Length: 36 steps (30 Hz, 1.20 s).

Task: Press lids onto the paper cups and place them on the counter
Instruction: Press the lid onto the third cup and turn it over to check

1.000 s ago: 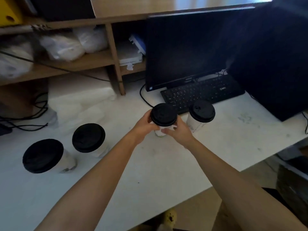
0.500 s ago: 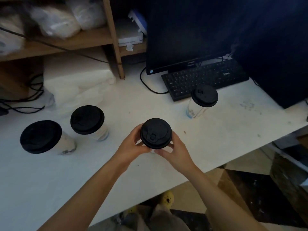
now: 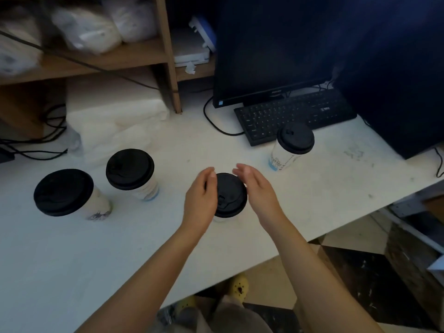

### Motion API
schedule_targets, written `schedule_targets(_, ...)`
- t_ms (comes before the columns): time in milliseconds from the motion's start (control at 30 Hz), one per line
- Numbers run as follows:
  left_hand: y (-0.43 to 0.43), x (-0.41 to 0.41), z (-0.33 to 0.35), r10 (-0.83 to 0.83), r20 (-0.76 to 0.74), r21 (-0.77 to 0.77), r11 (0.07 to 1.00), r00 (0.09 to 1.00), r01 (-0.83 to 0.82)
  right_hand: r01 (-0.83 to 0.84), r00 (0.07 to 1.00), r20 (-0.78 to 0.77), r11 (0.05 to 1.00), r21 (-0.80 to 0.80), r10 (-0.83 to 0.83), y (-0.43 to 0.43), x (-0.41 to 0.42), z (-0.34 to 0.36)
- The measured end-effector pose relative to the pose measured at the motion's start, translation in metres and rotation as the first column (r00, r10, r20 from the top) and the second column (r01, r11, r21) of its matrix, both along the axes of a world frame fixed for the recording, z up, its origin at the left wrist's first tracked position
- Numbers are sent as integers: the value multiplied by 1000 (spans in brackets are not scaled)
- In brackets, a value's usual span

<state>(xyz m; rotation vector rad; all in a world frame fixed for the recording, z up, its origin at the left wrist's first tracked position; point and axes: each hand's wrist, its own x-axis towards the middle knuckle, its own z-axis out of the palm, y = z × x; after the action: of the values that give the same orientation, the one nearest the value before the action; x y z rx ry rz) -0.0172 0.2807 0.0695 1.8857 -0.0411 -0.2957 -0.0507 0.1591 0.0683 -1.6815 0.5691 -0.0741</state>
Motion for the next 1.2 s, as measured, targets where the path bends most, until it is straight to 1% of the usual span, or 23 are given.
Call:
schedule_targets(33, -6, -2, -2, -20, 30, 32, 999, 999, 19, -65, 998, -16, 997, -47, 64, 5, 5, 2)
schedule_targets(100, -10, -3, -8, -28, 84, 24, 999, 996, 26, -129, 992, -2, 986, -101, 130, 11, 9, 0)
schedule_targets(200, -9, -2, -14, -31, 125, 18, 999, 992, 29, -121, 992, 27, 992, -44, 123, 8, 9, -9)
schedule_targets(333, -13, -1, -17, -9, 155, 21, 1000, 988, 5, -119, 992, 31, 992, -44, 120, 8, 12, -10)
schedule_targets(433, -15, 8, -13, -40, 136, 49, 998, 990, 33, -84, 996, 19, 996, -21, 84, 6, 17, -6)
schedule_targets(567, -10, 20, -13, -163, 130, 83, 985, 978, 153, -41, 999, 19, 999, -36, 42, 12, 15, -7)
schedule_targets(633, -4, 21, -16, -204, 115, 68, 978, 972, 198, 7, 999, 32, 997, -74, -5, 20, 10, -11)
schedule_targets(700, -2, 25, -16, -239, 71, 41, 971, 969, 236, 67, 997, 46, 995, -71, -64, 24, 6, -13)
schedule_targets(767, -3, 33, -14, -302, 47, 94, 950, 952, 297, 91, 995, 46, 993, -73, -88, 26, 3, -11)
schedule_targets(867, -4, 51, -7, -395, 32, 234, 896, 918, 377, 94, 996, 22, 990, -106, -92, 29, -6, -9)
schedule_targets(967, -3, 74, -2, -503, 108, 421, 804, 857, 419, 116, 993, -15, 986, -117, -119, 38, -18, -13)
schedule_targets(1033, -3, 82, 1, -560, 211, 569, 737, 801, 365, 98, 991, -73, 987, -127, -108, 43, -23, -16)
schedule_targets(1067, -3, 83, 3, -546, 272, 606, 737, 792, 300, 89, 989, -104, 989, -120, -101, 44, -24, -16)
schedule_targets(1100, -3, 80, 6, -505, 325, 604, 762, 799, 236, 84, 988, -123, 990, -112, -97, 43, -24, -14)
schedule_targets(1133, -3, 74, 9, -446, 357, 568, 801, 821, 188, 85, 987, -125, 990, -112, -99, 40, -21, -11)
schedule_targets(1167, -4, 67, 11, -390, 356, 527, 834, 849, 162, 92, 988, -109, 989, -117, -105, 37, -18, -6)
schedule_targets(1200, -4, 59, 10, -364, 331, 507, 847, 871, 162, 99, 990, -83, 986, -132, -110, 34, -13, -2)
